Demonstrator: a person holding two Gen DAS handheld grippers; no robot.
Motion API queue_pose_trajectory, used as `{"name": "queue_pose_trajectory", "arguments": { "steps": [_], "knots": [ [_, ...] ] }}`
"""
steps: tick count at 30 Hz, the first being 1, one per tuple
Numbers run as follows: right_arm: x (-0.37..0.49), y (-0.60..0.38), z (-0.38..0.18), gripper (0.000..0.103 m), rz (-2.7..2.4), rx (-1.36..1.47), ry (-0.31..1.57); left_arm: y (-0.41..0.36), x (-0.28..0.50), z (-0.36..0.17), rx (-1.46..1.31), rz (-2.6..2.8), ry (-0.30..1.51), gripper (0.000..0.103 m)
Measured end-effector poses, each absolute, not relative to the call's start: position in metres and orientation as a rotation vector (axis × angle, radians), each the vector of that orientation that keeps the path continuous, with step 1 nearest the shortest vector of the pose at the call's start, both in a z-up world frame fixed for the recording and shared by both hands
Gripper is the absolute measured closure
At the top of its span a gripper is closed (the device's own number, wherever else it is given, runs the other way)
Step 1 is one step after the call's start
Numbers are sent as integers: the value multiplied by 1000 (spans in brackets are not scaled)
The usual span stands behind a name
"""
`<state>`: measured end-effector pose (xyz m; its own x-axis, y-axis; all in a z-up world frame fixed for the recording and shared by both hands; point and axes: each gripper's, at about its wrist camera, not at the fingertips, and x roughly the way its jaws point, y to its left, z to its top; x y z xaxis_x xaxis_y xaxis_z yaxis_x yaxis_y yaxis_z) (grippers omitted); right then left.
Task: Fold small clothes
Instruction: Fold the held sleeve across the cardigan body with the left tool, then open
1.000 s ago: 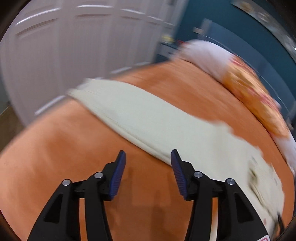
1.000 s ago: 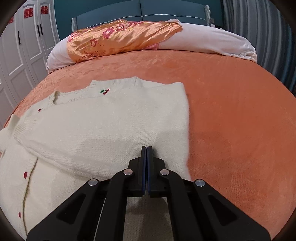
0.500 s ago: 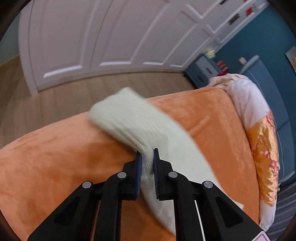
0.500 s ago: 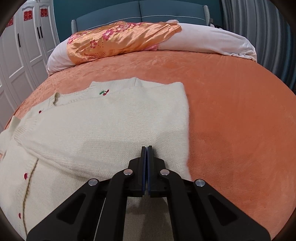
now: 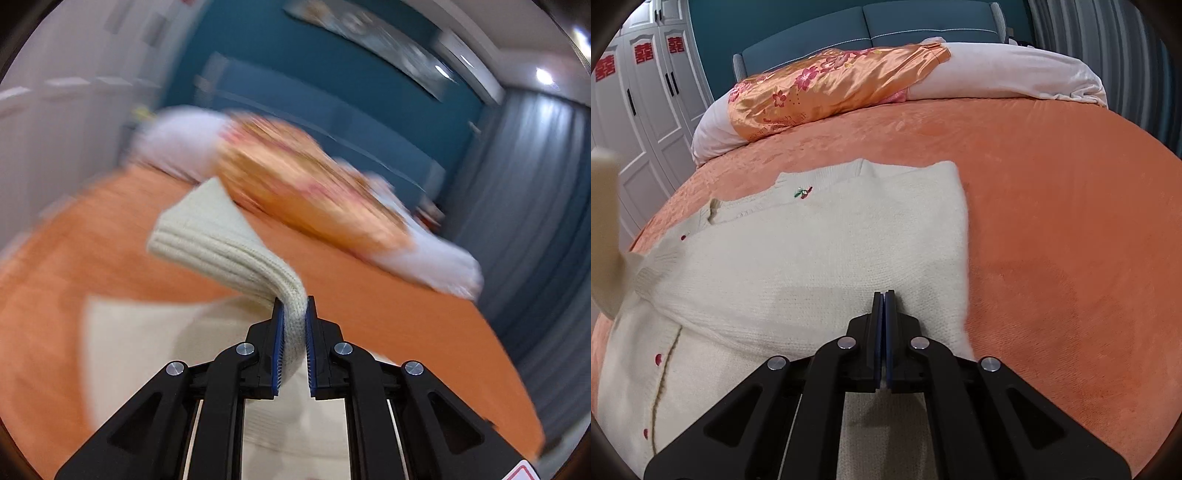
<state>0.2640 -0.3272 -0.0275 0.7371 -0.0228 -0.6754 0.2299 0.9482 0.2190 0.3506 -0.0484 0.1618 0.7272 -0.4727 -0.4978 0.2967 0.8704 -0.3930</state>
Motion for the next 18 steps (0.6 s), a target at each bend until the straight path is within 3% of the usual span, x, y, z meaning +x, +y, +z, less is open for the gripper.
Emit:
{"name": "queue_pose_trajectory", "arguments": {
  "steps": [5, 8, 12, 15, 17, 18],
  "knots": [
    [262, -332, -28, 103, -119, 342, 722, -157, 351, 56, -170, -425, 870, 86],
    [261, -335, -28, 103, -101, 369, 717, -152, 338, 15, -268, -399, 955, 85],
    [261, -336, -26, 99, -75, 388, 716, -109, 313, 29, -389, -381, 870, 57],
    [258, -334, -17, 82, -31, 413, 720, -57, 306, 50, -413, -326, 814, 41],
    [249, -330, -4, 45, -11, 446, 690, -20, 309, 55, -431, -266, 810, 41],
    [242, -328, 3, 37, -9, 471, 662, 0, 313, 53, -441, -229, 826, 41]
  ]
}}
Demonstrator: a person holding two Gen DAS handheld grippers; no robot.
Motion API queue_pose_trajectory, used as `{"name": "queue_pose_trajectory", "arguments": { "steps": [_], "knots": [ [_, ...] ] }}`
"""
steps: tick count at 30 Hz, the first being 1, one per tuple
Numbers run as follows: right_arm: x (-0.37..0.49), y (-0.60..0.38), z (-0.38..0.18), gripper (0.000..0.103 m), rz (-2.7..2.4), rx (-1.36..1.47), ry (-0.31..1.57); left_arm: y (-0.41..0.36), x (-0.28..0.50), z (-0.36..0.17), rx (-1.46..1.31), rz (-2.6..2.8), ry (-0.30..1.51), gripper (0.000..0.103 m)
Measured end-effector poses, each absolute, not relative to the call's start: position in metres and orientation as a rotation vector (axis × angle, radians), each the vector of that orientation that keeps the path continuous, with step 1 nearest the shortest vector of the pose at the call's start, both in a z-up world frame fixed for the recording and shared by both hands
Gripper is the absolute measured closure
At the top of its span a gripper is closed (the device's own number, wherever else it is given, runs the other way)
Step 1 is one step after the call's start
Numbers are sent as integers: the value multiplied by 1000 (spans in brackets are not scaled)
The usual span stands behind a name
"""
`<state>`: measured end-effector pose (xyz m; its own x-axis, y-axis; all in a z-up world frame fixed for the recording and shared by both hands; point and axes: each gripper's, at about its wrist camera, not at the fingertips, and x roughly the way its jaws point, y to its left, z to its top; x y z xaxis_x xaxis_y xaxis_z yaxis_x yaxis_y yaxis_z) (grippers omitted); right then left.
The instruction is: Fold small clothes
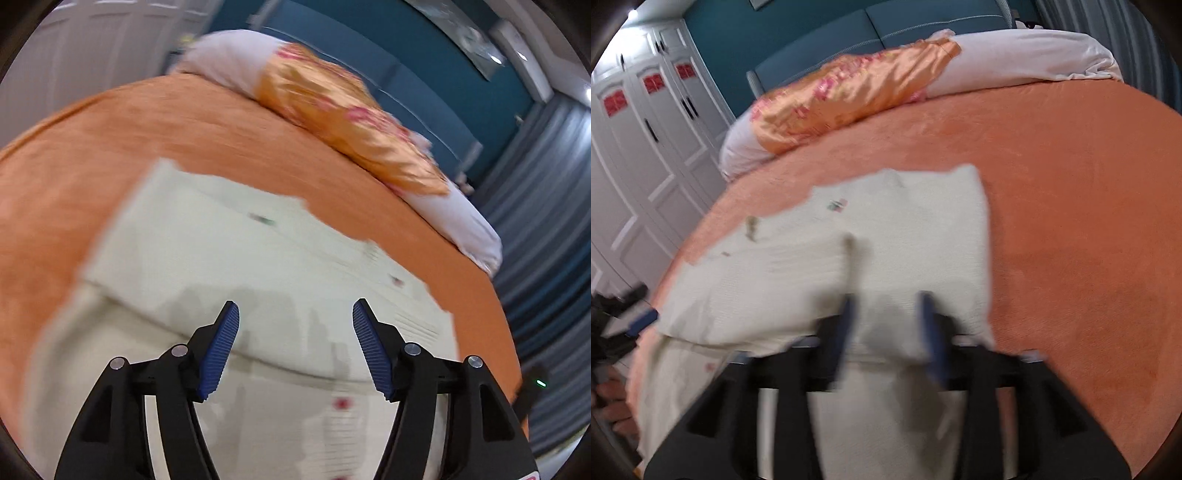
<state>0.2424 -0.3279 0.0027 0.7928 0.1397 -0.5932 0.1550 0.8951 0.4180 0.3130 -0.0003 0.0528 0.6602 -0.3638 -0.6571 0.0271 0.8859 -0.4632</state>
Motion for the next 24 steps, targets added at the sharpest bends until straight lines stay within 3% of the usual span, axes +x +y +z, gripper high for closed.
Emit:
{"name": "queue_pose_trajectory", "arguments": {
  "steps": [1, 5, 9, 12, 13, 14, 15, 16, 19, 21, 24],
  "knots": [
    [238, -326, 6, 30, 3, 497, 650, 16, 314, 47, -454, -202, 842, 41],
    [246, -322, 2, 30, 77, 645, 712, 78, 323, 23, -651, -118, 914, 41],
    [276, -307, -2, 30, 69, 648, 794, 93, 329, 11, -718, -100, 937, 41],
    [304, -291, -6, 61, 30, 586, 900, 84, 343, 10, -679, -109, 944, 45],
    [310, -287, -3, 86, -1, 552, 913, 80, 349, 11, -661, -110, 947, 55],
    [313, -285, 6, 94, 0, 536, 892, 79, 354, 12, -626, -91, 948, 64],
    [312, -284, 20, 94, 18, 536, 836, 77, 358, 14, -599, -71, 940, 81],
    [307, -282, 40, 94, 48, 534, 755, 83, 357, 16, -586, -60, 929, 91],
    [278, -277, 101, 95, 162, 513, 466, 89, 353, 28, -582, -50, 842, 94],
    [271, -278, 105, 95, 164, 493, 400, 84, 348, 31, -539, -48, 795, 94],
    [317, -284, 19, 95, 9, 409, 749, 67, 351, 10, -389, 8, 827, 94]
  ]
}}
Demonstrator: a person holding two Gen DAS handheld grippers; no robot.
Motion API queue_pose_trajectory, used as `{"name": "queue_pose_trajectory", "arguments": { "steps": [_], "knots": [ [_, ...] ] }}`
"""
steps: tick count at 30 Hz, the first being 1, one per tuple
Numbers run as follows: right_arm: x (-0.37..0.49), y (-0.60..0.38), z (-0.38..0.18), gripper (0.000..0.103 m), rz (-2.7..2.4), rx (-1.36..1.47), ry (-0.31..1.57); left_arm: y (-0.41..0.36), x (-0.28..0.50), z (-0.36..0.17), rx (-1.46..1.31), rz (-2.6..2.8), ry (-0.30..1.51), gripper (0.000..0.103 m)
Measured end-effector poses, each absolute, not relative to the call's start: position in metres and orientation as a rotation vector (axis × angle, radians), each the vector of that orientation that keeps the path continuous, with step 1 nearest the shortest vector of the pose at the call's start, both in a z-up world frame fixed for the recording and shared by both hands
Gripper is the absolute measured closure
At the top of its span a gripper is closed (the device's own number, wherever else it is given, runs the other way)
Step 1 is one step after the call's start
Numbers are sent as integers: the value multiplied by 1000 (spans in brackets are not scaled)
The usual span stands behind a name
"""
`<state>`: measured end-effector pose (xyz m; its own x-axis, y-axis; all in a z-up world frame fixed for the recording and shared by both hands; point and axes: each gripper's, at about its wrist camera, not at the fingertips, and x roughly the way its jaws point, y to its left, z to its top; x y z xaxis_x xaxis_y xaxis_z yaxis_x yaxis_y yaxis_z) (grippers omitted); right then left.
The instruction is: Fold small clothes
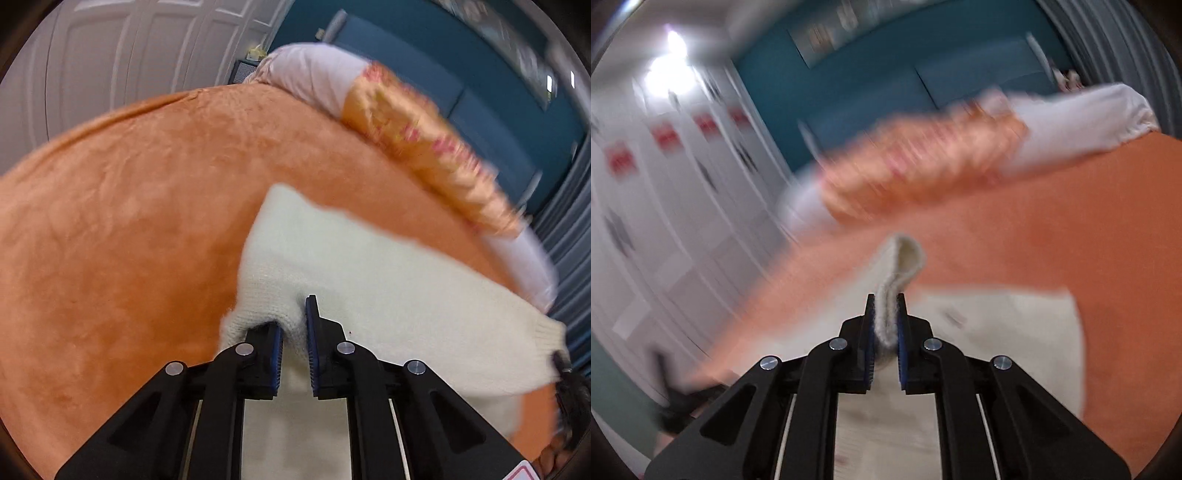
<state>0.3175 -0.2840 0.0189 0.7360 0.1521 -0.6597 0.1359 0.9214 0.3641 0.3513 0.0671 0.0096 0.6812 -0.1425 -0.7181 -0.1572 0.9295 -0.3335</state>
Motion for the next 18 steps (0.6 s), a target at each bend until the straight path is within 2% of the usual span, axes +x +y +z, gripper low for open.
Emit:
{"name": "queue_pose_trajectory", "arguments": {
  "steps": [1, 2, 5, 9, 12, 13, 15, 16, 17, 18],
  "knots": [
    [327, -288, -14, 95, -29, 421, 867, 65, 353, -4, -374, 20, 861, 93],
    [325, -291, -24, 95, -22, 452, 860, 66, 353, -12, -375, 24, 875, 93],
    [307, -294, -9, 95, 10, 521, 743, 68, 347, -16, -366, 25, 834, 90],
    [315, -290, -33, 94, 7, 485, 807, 66, 348, -17, -336, 35, 831, 89],
    [315, -294, -15, 93, 28, 517, 803, 67, 346, -18, -334, 35, 825, 88],
    [315, -292, -11, 90, 29, 516, 807, 68, 346, -18, -338, 33, 822, 88],
    [314, -289, -5, 75, 32, 513, 807, 69, 345, -19, -345, 30, 816, 88],
    [313, -287, -6, 57, 50, 519, 805, 69, 345, -19, -348, 28, 815, 88],
    [314, -284, -9, 52, 56, 520, 815, 69, 344, -19, -351, 27, 815, 88],
    [315, -279, -14, 52, 53, 514, 840, 69, 344, -19, -354, 25, 814, 88]
  ]
}}
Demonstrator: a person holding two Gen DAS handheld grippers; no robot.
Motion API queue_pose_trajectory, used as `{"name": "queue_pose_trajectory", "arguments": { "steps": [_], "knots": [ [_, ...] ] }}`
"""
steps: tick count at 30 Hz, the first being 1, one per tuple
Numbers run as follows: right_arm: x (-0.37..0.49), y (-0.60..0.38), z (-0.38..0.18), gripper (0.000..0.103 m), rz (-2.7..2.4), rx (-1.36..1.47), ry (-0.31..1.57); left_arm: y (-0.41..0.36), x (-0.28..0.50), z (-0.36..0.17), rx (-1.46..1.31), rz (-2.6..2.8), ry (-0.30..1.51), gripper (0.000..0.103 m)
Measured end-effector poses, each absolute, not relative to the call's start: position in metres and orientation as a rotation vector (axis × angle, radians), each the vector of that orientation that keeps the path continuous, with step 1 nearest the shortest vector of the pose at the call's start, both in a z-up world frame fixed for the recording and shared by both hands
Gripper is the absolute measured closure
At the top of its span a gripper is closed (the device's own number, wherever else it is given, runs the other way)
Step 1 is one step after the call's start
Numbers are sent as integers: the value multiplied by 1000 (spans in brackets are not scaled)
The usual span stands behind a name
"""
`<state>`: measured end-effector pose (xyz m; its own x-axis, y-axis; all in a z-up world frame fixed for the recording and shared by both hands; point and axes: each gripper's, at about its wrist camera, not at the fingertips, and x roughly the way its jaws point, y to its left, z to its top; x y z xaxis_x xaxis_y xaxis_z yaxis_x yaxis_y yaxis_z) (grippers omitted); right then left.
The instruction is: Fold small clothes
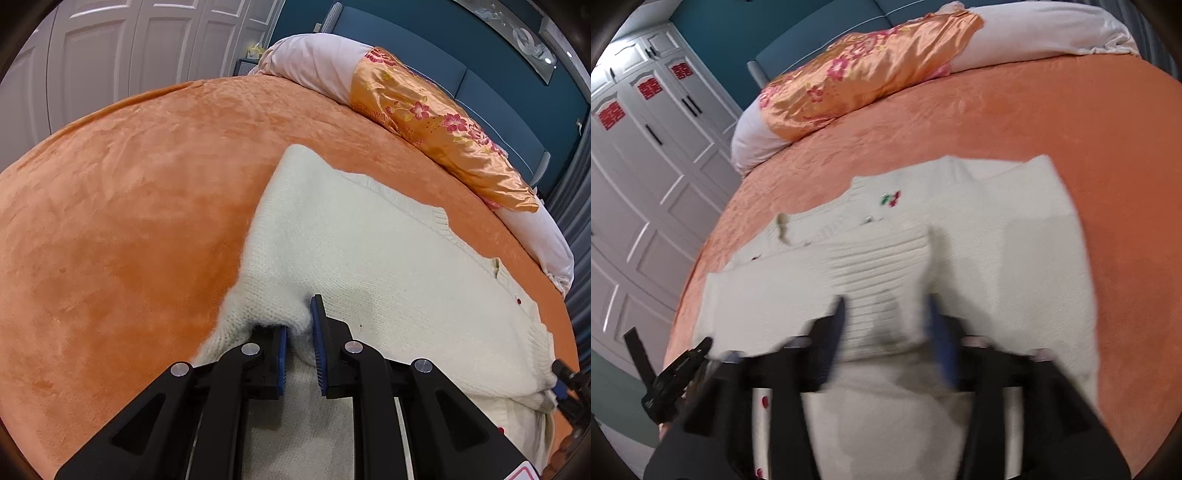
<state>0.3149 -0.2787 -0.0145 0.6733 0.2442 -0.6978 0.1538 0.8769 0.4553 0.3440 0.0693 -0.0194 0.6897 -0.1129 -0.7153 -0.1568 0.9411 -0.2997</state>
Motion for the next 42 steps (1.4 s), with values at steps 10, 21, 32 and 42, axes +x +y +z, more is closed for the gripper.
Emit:
{"name": "queue_pose_trajectory", "arguments": {
  "steps": [10, 21, 32, 42],
  "knots": [
    [285, -279, 14, 94, -5, 473, 657, 70, 342, -19, -345, 29, 813, 88],
    [301, -283, -33, 95, -35, 499, 743, 50, 342, -15, -192, 128, 828, 85],
    [279, -296, -24, 94, 15, 562, 677, 33, 340, -9, -52, 253, 818, 84],
    [271, -316, -31, 90, 59, 668, 767, 42, 337, -17, -115, 234, 808, 83]
  ]
}}
